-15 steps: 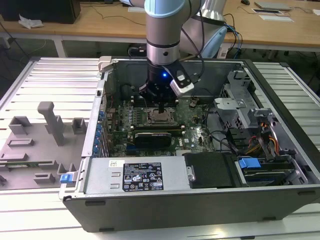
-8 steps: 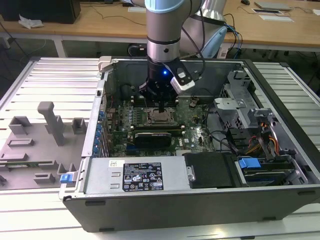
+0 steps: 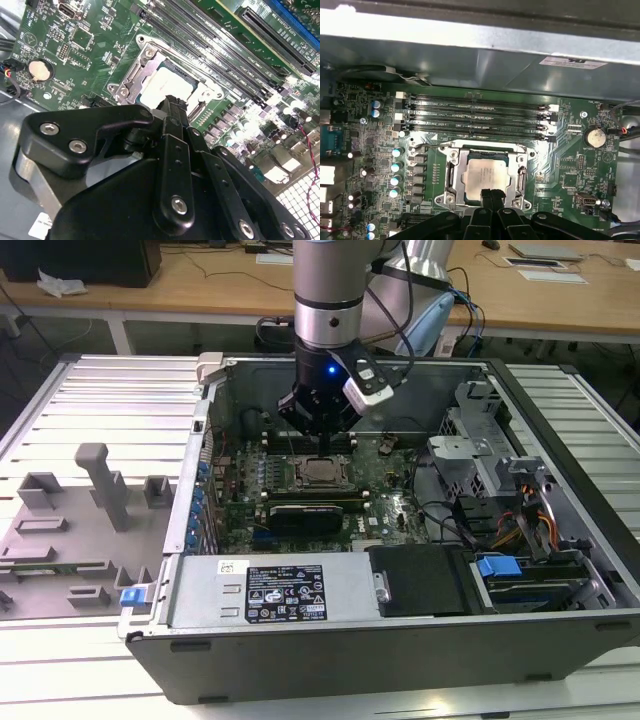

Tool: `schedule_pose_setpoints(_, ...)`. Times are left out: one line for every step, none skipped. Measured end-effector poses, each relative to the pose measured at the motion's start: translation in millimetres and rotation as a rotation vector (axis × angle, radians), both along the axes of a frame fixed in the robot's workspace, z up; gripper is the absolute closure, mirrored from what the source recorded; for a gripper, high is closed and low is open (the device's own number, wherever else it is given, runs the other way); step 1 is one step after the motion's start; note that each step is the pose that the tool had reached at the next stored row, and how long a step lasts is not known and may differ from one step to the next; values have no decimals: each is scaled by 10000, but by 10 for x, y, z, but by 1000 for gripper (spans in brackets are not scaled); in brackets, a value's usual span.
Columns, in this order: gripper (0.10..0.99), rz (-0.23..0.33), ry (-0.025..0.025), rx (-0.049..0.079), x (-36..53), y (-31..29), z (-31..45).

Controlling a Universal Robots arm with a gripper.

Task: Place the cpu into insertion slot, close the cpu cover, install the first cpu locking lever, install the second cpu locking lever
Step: 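Close the cpu cover, then install the first cpu locking lever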

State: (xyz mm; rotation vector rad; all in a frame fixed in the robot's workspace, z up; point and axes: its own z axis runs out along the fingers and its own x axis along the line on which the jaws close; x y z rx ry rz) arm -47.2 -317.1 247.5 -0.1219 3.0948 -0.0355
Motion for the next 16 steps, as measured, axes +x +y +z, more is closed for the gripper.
schedule_pose_setpoints(980, 0, 1, -1, 0, 0, 1)
schedule_pose_setpoints(980, 0, 2, -3, 0, 0, 1)
schedule_pose_setpoints(980, 0, 2, -3, 0, 0, 1)
schedule_pose_setpoints(980, 0, 2, -3, 0, 0, 1)
schedule_pose_setpoints(980, 0, 2, -4, 0, 0, 1)
schedule_pose_setpoints(980, 0, 2, -5, 0, 0, 1)
schedule_pose_setpoints(980, 0, 2, -6, 0, 0, 1)
schedule_pose_setpoints(980, 0, 2, -6, 0, 0, 1)
schedule_pose_setpoints(980, 0, 2, -7, 0, 0, 1)
schedule_pose_setpoints(980, 1, 1, -7, 0, 0, 1)
schedule_pose_setpoints(980, 0, 2, -8, 0, 0, 1)
schedule_pose_setpoints(980, 0, 2, -9, 0, 0, 1)
schedule_pose_setpoints(980, 0, 2, -10, 0, 0, 1)
schedule_pose_setpoints(980, 0, 2, -11, 0, 0, 1)
schedule_pose_setpoints(980, 0, 2, -11, 0, 0, 1)
schedule_pose_setpoints(980, 0, 2, -11, 0, 0, 1)
